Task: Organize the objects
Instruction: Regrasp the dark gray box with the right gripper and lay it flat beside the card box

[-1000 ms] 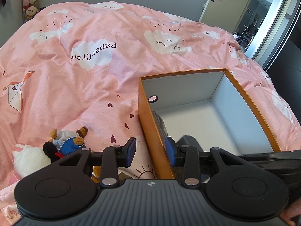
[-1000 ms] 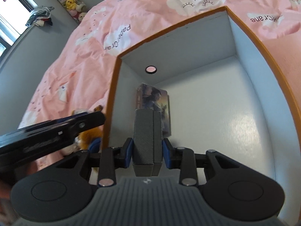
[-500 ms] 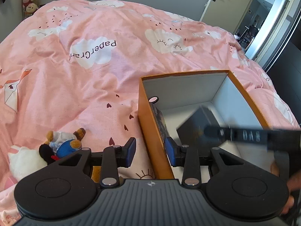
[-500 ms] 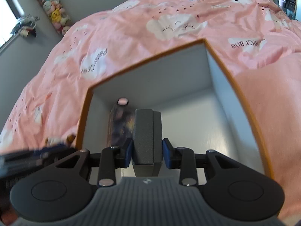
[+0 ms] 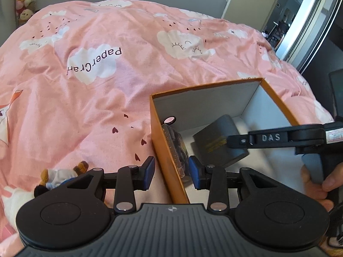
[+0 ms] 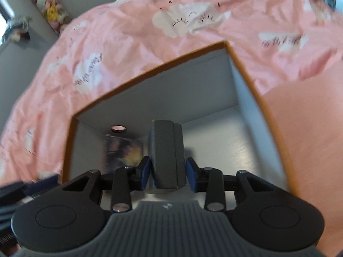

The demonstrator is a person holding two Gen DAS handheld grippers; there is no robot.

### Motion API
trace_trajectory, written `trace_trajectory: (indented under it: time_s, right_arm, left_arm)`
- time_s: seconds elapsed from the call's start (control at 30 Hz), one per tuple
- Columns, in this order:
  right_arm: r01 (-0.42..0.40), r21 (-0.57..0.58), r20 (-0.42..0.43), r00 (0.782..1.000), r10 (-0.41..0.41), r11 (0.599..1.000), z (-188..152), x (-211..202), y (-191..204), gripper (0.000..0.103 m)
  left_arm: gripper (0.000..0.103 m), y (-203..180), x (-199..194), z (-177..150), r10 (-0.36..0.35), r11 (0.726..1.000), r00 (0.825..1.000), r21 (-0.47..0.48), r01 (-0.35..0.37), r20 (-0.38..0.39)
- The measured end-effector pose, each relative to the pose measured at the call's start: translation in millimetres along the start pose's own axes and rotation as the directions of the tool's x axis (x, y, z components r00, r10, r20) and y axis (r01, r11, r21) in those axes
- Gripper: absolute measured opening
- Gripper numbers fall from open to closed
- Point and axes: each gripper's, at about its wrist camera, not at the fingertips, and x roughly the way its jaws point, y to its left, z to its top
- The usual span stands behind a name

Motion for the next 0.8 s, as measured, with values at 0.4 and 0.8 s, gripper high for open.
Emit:
trace_trajectory:
  time_s: [0.4, 0.8]
  right_arm:
    - [-0.126, -0.361, -0.011, 0.991, 0.13, 0.924, -2, -12, 34, 0.045]
    - [-0.222, -0.135, -0.095, 0.973, 0.21, 0.966, -4, 39, 53, 0.032]
  left_arm:
    - [0.042, 2, 1, 17, 0.002, 1.0, 1.0, 0.031, -0.001, -0.031]
    - [0.041, 17, -8, 26, 0.018, 0.999, 1.0, -0.039, -0.017, 0.02]
